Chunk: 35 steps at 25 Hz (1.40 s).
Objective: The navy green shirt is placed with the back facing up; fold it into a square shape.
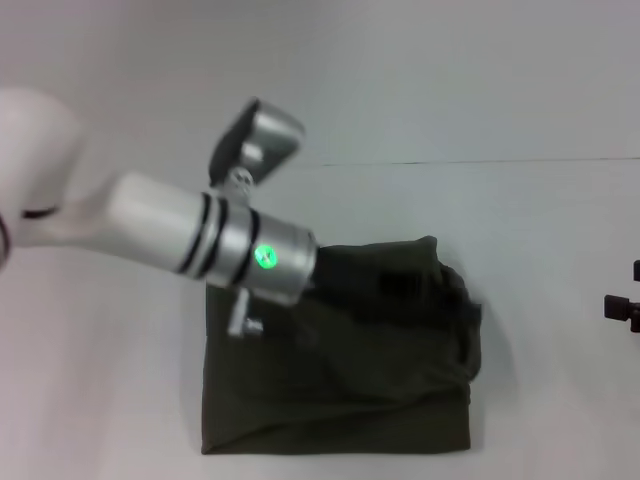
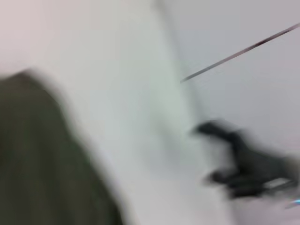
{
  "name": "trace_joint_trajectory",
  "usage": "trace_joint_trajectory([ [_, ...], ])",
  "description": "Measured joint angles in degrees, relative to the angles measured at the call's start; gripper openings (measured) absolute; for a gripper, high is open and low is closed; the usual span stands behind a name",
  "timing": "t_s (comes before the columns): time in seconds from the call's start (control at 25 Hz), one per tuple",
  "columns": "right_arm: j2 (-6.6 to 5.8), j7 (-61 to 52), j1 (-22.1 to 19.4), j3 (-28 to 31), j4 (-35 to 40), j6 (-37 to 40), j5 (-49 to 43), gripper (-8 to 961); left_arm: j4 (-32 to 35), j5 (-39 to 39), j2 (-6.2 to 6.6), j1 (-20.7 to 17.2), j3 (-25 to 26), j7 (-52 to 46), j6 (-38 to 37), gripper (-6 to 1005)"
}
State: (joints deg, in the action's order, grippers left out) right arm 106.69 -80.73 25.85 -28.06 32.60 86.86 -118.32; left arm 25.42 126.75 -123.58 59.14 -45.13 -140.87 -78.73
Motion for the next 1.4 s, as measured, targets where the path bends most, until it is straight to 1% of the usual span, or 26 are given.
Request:
trace_joint_trajectory([
  [0.08,0.0,-0.2,0.1,0.1,0.0,0.0,0.0,931,3.4,-4.1,0.7,-1.7,1.4,1.0,-4.4,164],
  [0.16,0.01,-0.2,0.2,0.3,0.0,0.0,0.0,931,5.6,-9.8,1.8,-4.0,3.7,3.8,-9.1,236],
  [0.2,0.03,-0.3,0.2,0.4,0.0,-0.1,0.0,931,5.9,-13.7,2.45,-5.7,4.9,7.2,-11.9,272],
  [0.28,0.18,-0.3,0.3,0.4,0.0,-0.1,0.1,931,5.3,-17.6,3.32,-8.2,5.5,14.1,-13.8,471],
  [0.32,0.28,-0.4,0.4,0.4,0.0,0.0,0.2,931,4.9,-18.4,3.41,-9.6,5.1,18.3,-13.9,526],
  [0.4,0.45,-0.5,0.6,0.4,0.0,0.0,0.2,931,4.5,-18.0,3.0,-11.9,3.3,24.8,-11.4,637],
  [0.48,0.53,-0.6,0.9,0.4,0.0,0.0,0.2,931,4.3,-17.2,1.98,-14.3,0.2,30.4,-7.4,747],
  [0.52,0.55,-0.7,1.0,0.4,0.0,-0.1,0.1,931,4.3,-17.1,1.5,-15.2,-1.1,32.9,-6.1,765],
  [0.6,0.55,-0.8,1.3,0.2,0.0,-0.1,0.1,931,4.5,-17.1,0.02,-17.5,-3.7,40.1,-4.5,801],
  [0.72,0.38,-0.8,1.5,0.1,0.0,-0.4,0.1,931,3.7,-17.7,-0.99,-19.2,-5.5,47.0,-2.7,856],
  [0.8,0.18,-0.9,1.5,0.2,-0.1,-0.7,0.1,931,1.6,-18.3,-1.04,-18.8,-6.6,49.3,-2.0,892],
  [0.92,0.0,-1.0,1.4,0.1,-0.5,-1.4,0.1,931,-1.6,-18.6,-1.03,-17.3,-8.6,51.6,-0.7,946],
  [1.12,-0.07,-1.4,1.5,0.1,-0.7,-1.6,0.1,931,-5.4,-18.7,-1.08,-15.1,-12.3,52.3,3.8,934],
  [1.24,-0.08,-1.6,1.6,0.0,-0.7,-1.6,0.1,931,-7.8,-19.8,-1.11,-13.6,-13.1,52.6,3.5,931],
  [1.4,-0.05,-1.8,1.9,0.0,-0.7,-1.7,0.1,931,-12.4,-22.3,-1.15,-10.1,-15.4,53.2,1.3,931],
])
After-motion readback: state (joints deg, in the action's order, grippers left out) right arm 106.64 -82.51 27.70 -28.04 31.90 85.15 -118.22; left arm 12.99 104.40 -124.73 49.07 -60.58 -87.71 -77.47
